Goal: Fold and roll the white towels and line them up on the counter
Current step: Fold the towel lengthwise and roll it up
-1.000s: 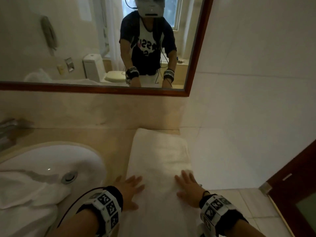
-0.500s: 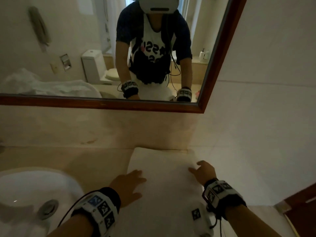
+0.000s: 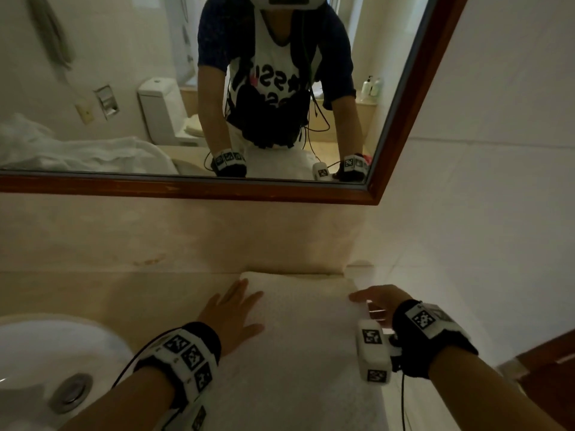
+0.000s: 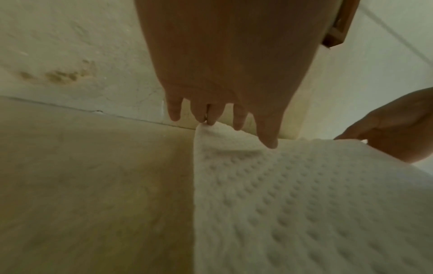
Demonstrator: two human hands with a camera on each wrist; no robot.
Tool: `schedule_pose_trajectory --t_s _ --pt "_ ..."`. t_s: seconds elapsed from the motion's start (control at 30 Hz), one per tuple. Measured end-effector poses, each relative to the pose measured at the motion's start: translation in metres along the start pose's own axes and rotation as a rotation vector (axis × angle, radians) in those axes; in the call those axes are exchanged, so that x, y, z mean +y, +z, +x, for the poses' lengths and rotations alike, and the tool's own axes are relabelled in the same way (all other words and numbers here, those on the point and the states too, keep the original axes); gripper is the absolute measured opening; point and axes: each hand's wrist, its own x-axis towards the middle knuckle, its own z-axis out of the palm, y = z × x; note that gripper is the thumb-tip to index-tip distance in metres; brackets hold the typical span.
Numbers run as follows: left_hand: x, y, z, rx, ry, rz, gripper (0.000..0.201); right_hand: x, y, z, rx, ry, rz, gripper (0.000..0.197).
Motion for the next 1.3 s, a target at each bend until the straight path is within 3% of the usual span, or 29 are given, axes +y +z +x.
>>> schedule_pose_trajectory --t_s 0.07,0.2,0.3,0.4,0.53,0.63,0.73,0.8,0.87,1.0,1.13,1.3 --pt "-0.001 0.0 0.004 -0.003 -0.02 -0.008 0.068 -0.004 -0.002 0.004 -0.011 -0.01 -0.009 0.015" --pt "0.002 0.002 0.007 0.003 0.01 0.056 0.069 -0.003 0.01 0.02 0.053 -0.011 -0.183 0.04" --pt "0.002 0.004 0.009 0.027 0.103 0.151 0.106 -0.009 0.016 0.025 0.226 -0.139 -0.505 0.043" --pt "-0.003 0.004 0.014 0.029 0.11 0.154 0.119 -0.019 0.012 0.016 0.232 -0.303 -0.412 0.025" --pt "-0.008 0.009 0.015 0.009 0.087 0.143 0.125 -0.009 0.009 0.008 0.236 -0.446 -0.319 0.039" --pt "-0.009 0.012 0.012 0.011 0.041 0.092 0.129 0.009 0.008 0.014 0.234 -0.477 -0.334 0.027" --pt "-0.009 0.011 0.012 0.01 0.001 0.031 0.129 0.008 0.005 0.017 0.139 -0.4 -0.247 0.022" --pt "-0.006 0.007 0.011 0.012 -0.031 -0.061 0.115 0.002 0.006 0.011 0.042 -0.284 -0.157 0.016" --pt "-0.003 0.003 0.01 0.049 -0.062 -0.197 0.083 -0.005 0.008 0.007 0.033 -0.213 -0.18 0.02" --pt "0.004 -0.008 0.013 0.25 -0.08 -0.523 0.043 -0.022 0.012 0.008 0.197 -0.315 -0.423 0.027" --pt "0.007 -0.021 0.018 0.453 -0.102 -0.783 0.027 -0.039 0.014 -0.003 0.213 -0.411 -0.534 0.027" --pt "-0.018 -0.036 0.007 0.614 -0.124 -0.629 0.027 -0.047 0.018 -0.016 0.178 -0.515 -0.533 0.029"
